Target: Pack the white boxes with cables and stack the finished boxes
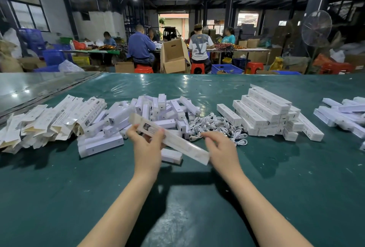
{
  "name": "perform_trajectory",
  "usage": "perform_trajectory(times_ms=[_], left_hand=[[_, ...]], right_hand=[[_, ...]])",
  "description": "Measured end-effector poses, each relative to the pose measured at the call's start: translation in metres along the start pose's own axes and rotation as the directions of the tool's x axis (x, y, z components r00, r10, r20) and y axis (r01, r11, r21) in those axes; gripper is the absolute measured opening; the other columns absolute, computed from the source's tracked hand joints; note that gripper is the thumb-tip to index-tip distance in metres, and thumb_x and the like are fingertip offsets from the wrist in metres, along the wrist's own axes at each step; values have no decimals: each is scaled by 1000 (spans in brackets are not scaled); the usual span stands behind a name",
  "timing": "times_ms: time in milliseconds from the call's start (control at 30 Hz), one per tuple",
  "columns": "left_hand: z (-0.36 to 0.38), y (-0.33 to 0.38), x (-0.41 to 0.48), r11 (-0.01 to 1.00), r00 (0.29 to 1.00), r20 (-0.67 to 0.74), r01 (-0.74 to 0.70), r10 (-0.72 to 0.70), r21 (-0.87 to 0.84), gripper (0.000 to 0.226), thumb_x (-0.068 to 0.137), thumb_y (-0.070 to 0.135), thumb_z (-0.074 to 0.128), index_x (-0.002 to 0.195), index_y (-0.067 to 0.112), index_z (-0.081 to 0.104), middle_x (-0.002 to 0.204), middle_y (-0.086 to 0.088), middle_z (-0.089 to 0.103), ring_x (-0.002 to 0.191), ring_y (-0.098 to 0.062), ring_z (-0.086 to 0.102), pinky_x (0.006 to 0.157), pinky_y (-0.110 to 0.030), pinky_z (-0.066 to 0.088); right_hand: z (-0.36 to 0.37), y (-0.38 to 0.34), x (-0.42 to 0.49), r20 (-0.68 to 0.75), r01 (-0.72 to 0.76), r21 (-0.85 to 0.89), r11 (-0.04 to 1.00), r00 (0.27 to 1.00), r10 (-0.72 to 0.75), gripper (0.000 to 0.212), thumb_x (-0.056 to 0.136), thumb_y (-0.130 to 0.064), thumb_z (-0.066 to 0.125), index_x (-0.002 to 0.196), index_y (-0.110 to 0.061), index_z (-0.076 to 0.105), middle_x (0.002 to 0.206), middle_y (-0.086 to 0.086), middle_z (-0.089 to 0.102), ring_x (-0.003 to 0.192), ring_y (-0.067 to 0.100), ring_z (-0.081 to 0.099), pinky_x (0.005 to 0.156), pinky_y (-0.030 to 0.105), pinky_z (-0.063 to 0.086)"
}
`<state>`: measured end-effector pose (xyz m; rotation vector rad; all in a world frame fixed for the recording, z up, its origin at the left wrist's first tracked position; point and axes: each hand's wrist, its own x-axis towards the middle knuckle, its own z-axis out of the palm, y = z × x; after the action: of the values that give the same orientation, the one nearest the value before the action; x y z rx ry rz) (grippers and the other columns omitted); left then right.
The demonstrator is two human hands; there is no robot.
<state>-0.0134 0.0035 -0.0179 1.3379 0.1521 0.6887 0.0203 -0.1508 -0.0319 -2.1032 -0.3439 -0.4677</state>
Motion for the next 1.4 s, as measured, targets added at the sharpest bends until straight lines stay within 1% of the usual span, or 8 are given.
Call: perform_trajectory(times_ms=[167,333,600,733,833,933,1100,1400], left_hand=[[-18,12,14,996,997,-53,-58,54,-65,43,89,10,57,109,28,24,93,1,63,79,-10,61,72,-29,55],[-26,14,19,993,994,-15,-112,112,-47,46,90,13,56,120,31,26,97,-6,64,82,-5,60,68,-16,48],[-27,33,9,968,936,281,-240,211,72,51,73,38,61,115,40,32,87,1,69,68,-16,69,60,-25,56],[-25,39,5,933,903,371,-305,218,193,45,77,36,61,109,45,31,87,5,68,68,-16,68,61,-21,52],[-28,42,6,781,815,516,-494,264,381,52,84,24,64,107,52,27,80,2,67,62,-26,61,59,-35,49],[-30,41,6,706,738,674,-494,31,508,49,83,26,64,103,55,29,80,-11,67,68,-31,62,69,-44,51],[-23,31,-3,779,570,735,-244,-367,578,41,84,17,63,107,41,37,97,-17,66,68,-22,65,70,-36,52],[-27,35,0,894,627,703,-23,-336,448,32,88,13,60,109,29,41,91,-6,71,68,-18,64,55,-22,45]], right_hand=[[-27,44,12,-2,-259,-592,763,947,320,54,84,2,35,137,-10,29,143,5,34,132,26,26,106,42,28],[-26,41,13,-20,-211,-675,707,963,269,29,83,3,38,105,-8,54,117,11,57,108,31,44,78,33,34],[-25,29,9,-28,-153,-426,892,987,156,6,85,-21,61,86,-16,62,94,4,63,89,27,57,70,31,41],[-21,17,10,-85,-188,-69,980,980,182,18,76,-10,70,69,-16,55,72,-1,60,70,20,54,65,27,39],[-22,3,9,-29,-201,396,896,973,231,29,74,6,68,67,-13,48,59,5,54,46,17,52,49,26,45],[-22,-13,7,-17,-150,657,739,977,214,37,76,12,65,84,-18,44,60,10,52,40,10,55,44,21,49],[-7,-34,-3,-111,-8,688,726,987,116,30,77,9,65,83,-17,52,49,-5,58,41,11,57,46,23,51],[6,-22,-10,-90,-4,504,864,994,57,30,77,0,67,64,-24,54,49,-11,48,50,10,40,55,24,36]])
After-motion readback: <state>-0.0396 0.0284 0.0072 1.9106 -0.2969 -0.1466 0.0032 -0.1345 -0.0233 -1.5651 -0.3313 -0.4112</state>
